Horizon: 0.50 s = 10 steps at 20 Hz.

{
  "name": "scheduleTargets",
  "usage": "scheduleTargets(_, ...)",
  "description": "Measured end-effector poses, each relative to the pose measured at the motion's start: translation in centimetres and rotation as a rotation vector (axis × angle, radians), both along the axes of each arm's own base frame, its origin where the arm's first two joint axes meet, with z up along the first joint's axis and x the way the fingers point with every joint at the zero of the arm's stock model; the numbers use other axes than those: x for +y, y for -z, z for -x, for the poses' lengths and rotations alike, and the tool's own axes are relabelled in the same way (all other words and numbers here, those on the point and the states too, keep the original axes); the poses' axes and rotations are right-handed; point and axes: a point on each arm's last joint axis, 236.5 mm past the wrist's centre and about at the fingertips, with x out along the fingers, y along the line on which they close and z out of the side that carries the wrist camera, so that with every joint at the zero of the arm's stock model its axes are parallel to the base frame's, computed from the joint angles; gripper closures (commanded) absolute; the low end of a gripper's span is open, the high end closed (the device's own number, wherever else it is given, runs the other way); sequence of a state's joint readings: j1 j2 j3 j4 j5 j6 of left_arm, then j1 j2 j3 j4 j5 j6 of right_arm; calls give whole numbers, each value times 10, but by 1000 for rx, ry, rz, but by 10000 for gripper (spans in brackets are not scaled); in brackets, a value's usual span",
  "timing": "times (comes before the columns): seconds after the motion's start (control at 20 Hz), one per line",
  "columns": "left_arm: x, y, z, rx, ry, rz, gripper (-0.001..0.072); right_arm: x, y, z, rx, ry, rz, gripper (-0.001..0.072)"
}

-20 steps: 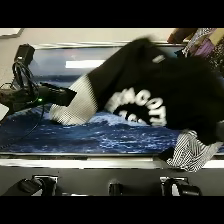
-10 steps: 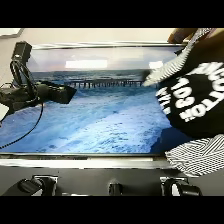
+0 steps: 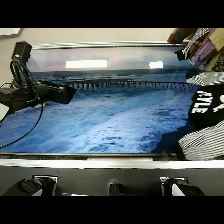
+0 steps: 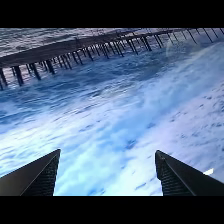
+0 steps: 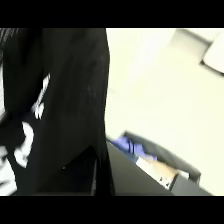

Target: Fold the clothes and pants, and hang the long-sleeved shirts on hangers.

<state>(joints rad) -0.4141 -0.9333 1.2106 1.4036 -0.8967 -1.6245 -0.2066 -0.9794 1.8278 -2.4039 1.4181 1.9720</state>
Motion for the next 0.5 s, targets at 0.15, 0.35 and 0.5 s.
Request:
scheduleTargets(0.15,0,1,0,1,0,0,31,-26,-30,2,-85,75,48,692)
scheduleTargets(0.35,0,3,-2,7,-1,-4,31,-52,-61,14,-190,145,121,692)
scheduleTargets(0.5,-1,6,-3,13,-1,-6,31,-65,-84,20,-259,163,193,692)
